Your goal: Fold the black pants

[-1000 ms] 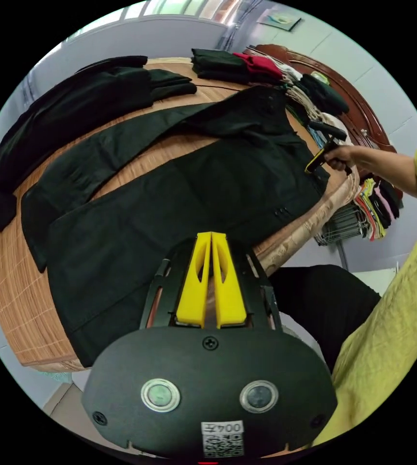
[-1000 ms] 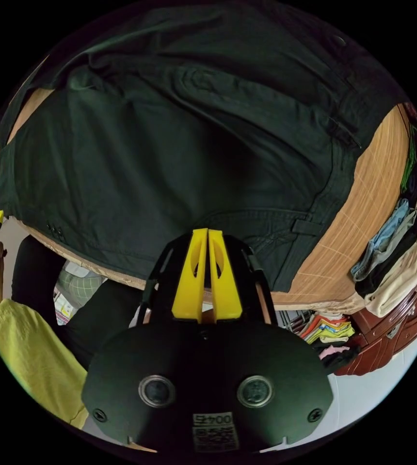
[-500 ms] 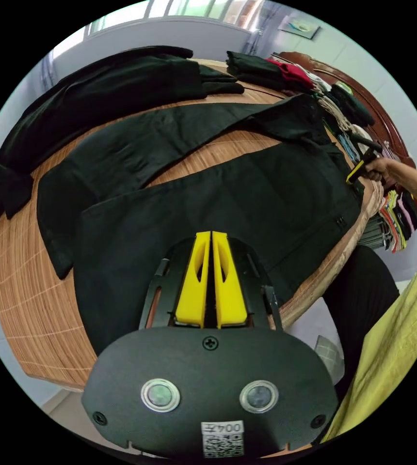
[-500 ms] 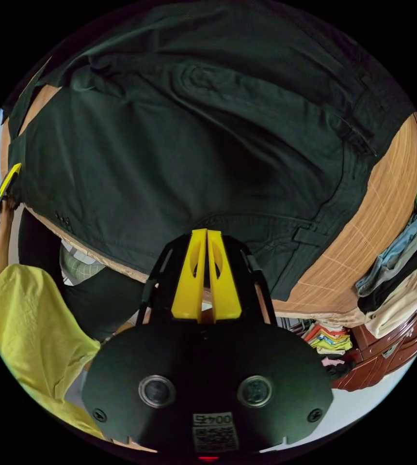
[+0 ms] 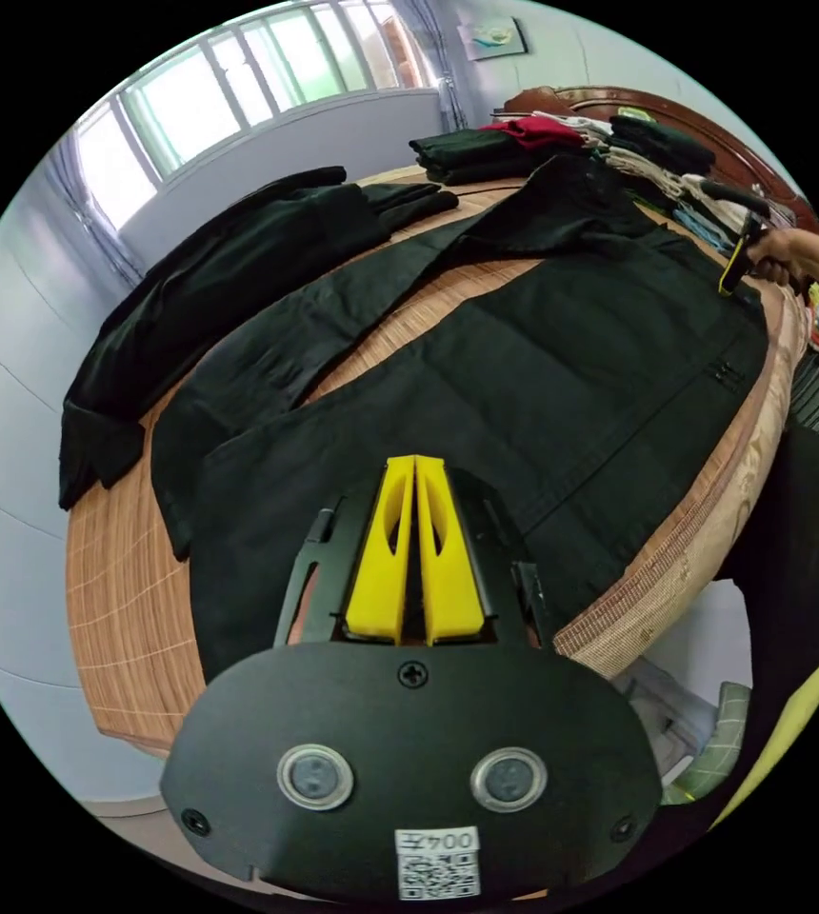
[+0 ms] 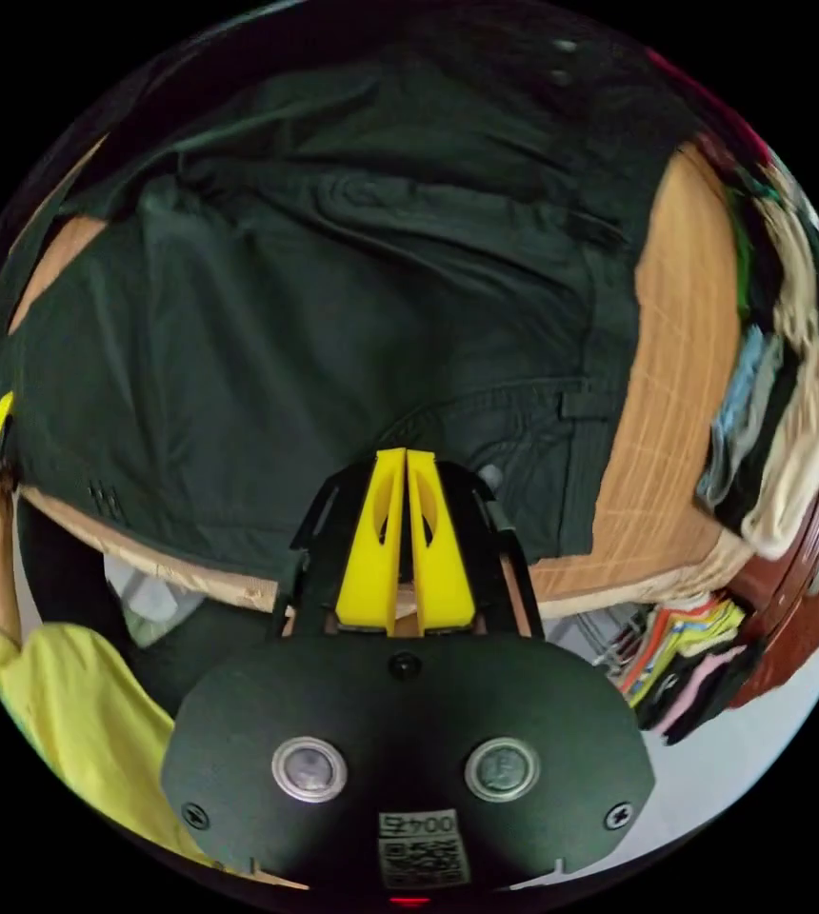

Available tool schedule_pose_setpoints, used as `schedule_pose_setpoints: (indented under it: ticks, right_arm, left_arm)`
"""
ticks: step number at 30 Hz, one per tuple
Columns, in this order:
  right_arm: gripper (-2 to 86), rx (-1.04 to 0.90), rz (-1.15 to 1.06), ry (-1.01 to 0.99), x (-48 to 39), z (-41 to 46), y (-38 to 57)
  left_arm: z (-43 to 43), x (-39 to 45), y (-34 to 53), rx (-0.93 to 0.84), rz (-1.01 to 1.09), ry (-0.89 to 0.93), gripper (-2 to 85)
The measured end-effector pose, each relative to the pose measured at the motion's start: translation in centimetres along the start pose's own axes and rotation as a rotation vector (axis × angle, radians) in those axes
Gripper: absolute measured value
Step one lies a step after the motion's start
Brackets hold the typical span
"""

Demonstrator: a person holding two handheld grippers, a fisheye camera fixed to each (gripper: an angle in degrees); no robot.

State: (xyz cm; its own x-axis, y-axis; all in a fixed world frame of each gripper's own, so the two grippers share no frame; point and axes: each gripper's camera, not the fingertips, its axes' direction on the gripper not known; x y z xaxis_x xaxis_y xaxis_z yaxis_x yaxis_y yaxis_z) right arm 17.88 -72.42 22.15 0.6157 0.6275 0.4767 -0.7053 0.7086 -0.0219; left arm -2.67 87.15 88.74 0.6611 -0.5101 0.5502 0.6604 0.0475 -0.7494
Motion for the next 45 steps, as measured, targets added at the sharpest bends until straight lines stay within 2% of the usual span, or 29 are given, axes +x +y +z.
schedule_pose_setpoints:
  ticks: [2,3,4,10,14,19,28,38,45]
  right_arm:
    - [-0.6,0.039,0.164,-0.012,1.0,-0.3,3.1]
    - [-0.5,0.135,0.206,-0.047,0.8,-1.3,6.2]
    - [-0.4,0.262,0.209,-0.118,0.3,-2.6,9.6]
    - [2.8,0.629,0.180,-0.530,0.2,-4.9,25.3]
    - [6.3,0.803,0.216,-0.738,1.9,-3.6,33.9]
    - [9.4,0.989,0.243,-1.144,5.4,0.6,42.6]
    - [11.3,1.020,0.180,-1.344,7.5,2.6,47.0]
    - [12.7,0.862,0.237,-1.354,9.0,7.0,46.6]
    - [11.3,0.739,0.157,-1.282,7.4,5.9,38.4]
  left_arm:
    - [0.1,-0.2,0.5,-0.010,-0.005,0.016,0.2]
    - [0.0,-0.8,0.7,-0.036,-0.028,0.065,0.2]
    - [-0.2,-1.6,1.0,-0.068,-0.062,0.118,0.2]
    - [-3.7,-6.8,7.0,-0.013,-0.308,0.200,0.6]
    - [-5.2,-9.8,12.8,0.005,-0.425,0.219,1.7]
    - [-6.9,-13.3,20.0,0.053,-0.602,0.272,4.9]
    - [-6.2,-15.2,22.3,0.001,-0.622,0.272,12.9]
    - [-0.6,-16.5,20.4,-0.104,-0.578,0.354,13.9]
    - [3.3,-16.7,17.7,-0.204,-0.378,0.310,13.2]
